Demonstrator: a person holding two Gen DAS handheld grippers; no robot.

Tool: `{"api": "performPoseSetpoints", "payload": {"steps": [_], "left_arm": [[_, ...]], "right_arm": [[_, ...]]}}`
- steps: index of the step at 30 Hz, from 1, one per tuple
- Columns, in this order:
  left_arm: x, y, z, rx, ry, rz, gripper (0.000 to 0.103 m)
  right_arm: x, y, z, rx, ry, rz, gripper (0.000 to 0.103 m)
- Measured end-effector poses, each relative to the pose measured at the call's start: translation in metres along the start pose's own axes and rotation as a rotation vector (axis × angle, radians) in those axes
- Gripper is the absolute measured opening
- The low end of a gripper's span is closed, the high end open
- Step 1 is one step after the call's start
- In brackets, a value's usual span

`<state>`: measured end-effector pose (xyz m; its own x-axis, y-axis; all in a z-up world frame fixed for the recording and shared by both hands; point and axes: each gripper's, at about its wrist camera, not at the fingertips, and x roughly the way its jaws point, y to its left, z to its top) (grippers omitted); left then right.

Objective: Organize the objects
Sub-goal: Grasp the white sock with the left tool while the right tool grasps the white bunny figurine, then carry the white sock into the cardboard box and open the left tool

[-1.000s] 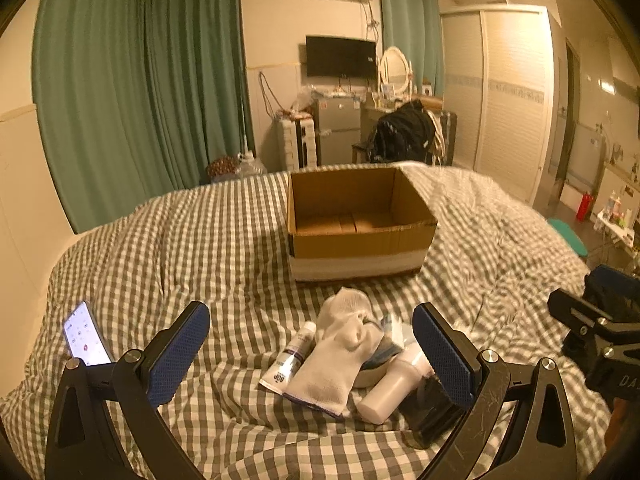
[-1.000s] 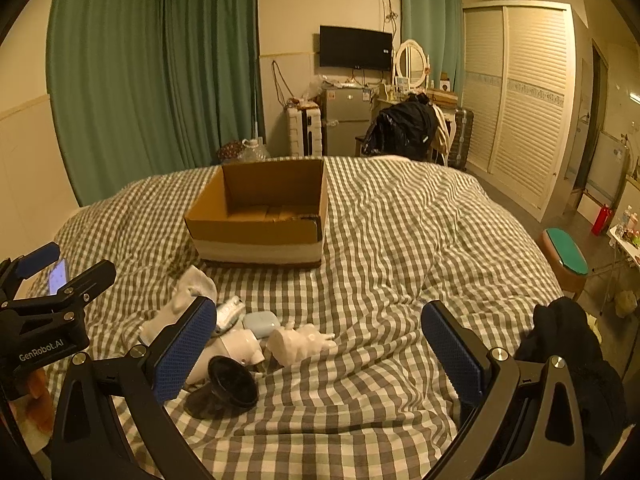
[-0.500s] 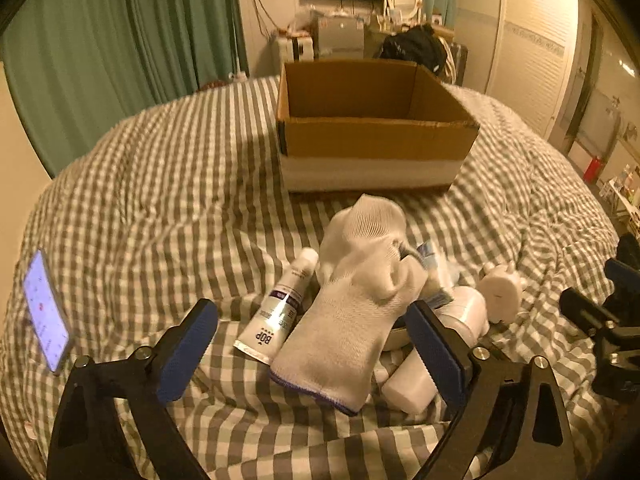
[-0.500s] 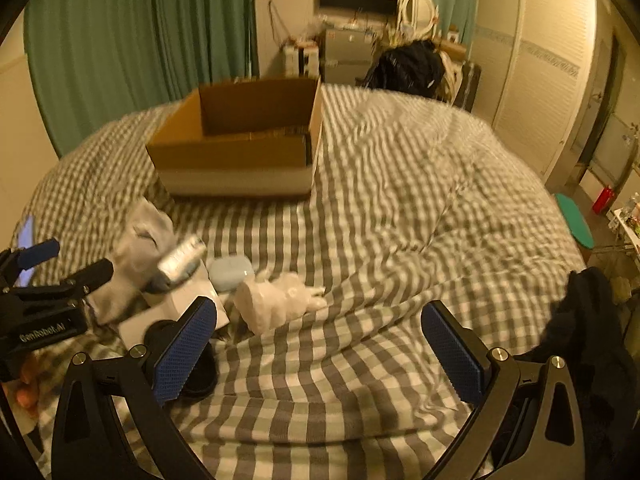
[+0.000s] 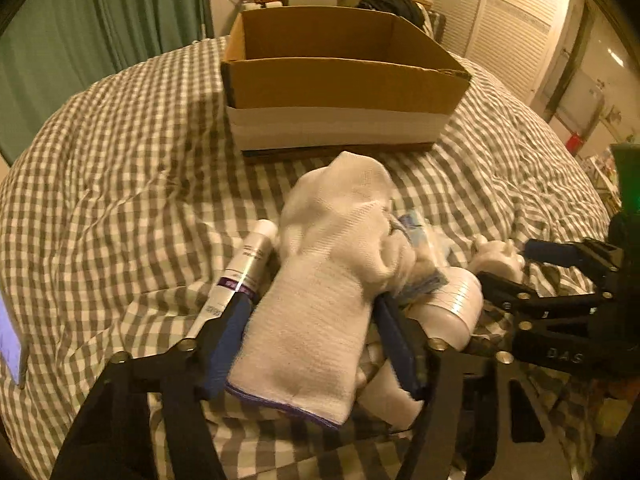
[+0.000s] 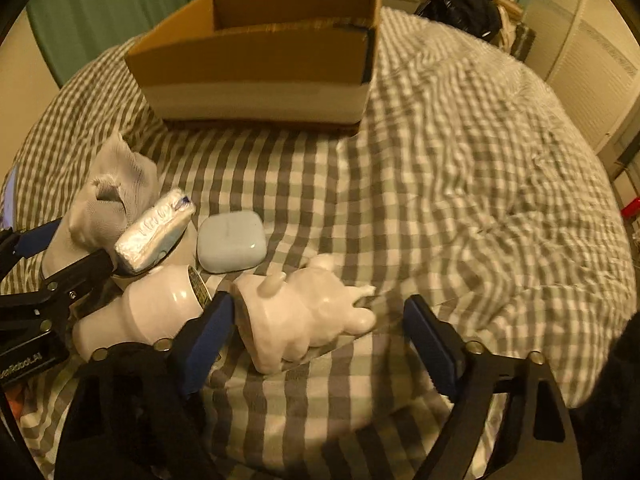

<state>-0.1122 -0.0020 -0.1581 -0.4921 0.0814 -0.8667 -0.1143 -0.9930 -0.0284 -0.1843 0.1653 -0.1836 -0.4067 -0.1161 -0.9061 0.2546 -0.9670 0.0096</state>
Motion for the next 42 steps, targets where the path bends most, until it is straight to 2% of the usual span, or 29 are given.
{"api": "performPoseSetpoints", "payload": {"steps": [5, 11, 29, 36, 42], "left_arm": [[-0.002, -0.004, 0.001, 0.019, -0.005, -0.013, 0.047], [-0.015, -0.007, -0.001, 0.033, -0.021, -0.002, 0.040], [-0.098, -0.005, 0.000, 0.032, -0.168, 0.034, 0.037], [-0.132, -0.001, 0.021, 0.039, -0.229, 0.030, 0.037], [-0.150, 0.004, 0.057, 0.041, -0.273, 0.019, 0.037]], "right_arm": [[0.002, 0.000, -0.003, 0.005, 0.002, 0.029, 0.074], [-0.009, 0.001, -0.007, 0.009, -0.034, 0.031, 0.073], [-0.111, 0.023, -0.022, -0.018, -0.245, 0.002, 0.073], [-0.162, 0.029, -0.012, -0.057, -0.345, -0.020, 0.073], [-0.191, 0.032, 0.014, -0.075, -0.404, -0.040, 0.072]]}}
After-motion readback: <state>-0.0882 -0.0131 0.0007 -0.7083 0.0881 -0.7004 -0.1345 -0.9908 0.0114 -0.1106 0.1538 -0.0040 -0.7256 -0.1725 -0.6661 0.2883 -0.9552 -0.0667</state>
